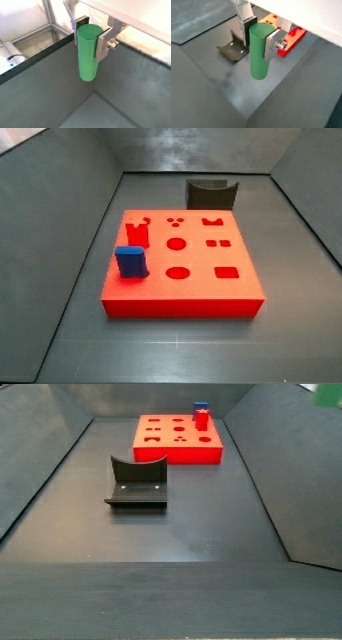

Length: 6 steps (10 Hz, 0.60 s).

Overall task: Pick up the round object. Move up. Move to above the board. Insert the round object.
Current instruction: Move to above the board.

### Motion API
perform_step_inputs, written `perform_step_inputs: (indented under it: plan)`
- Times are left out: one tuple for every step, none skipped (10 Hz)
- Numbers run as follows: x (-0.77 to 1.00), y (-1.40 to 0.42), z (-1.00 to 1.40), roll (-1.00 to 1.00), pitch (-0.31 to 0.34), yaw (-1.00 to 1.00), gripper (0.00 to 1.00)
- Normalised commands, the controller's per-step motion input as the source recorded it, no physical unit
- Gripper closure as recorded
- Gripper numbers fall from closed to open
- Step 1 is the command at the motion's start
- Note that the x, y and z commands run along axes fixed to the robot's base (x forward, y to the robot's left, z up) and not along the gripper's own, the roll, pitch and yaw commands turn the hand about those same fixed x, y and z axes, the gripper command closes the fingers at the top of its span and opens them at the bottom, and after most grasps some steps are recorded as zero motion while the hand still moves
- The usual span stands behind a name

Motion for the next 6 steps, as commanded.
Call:
perform_step_inputs:
  plan:
    - [0.34, -1.0, 0.03, -0.03, 0.075, -0.02, 1.0]
    - [0.34, -1.0, 0.04, -0.02, 0.066, 0.01, 1.0]
    - [0.34, -1.0, 0.04, -0.02, 0.056, 0.01, 1.0]
    - [0.35, -1.0, 0.04, -0.01, 0.061, 0.01, 1.0]
    - [0.35, -1.0, 0.04, -0.02, 0.062, 0.01, 1.0]
    - [0.36, -1.0, 0.04, 0.0, 0.067, 0.01, 1.0]
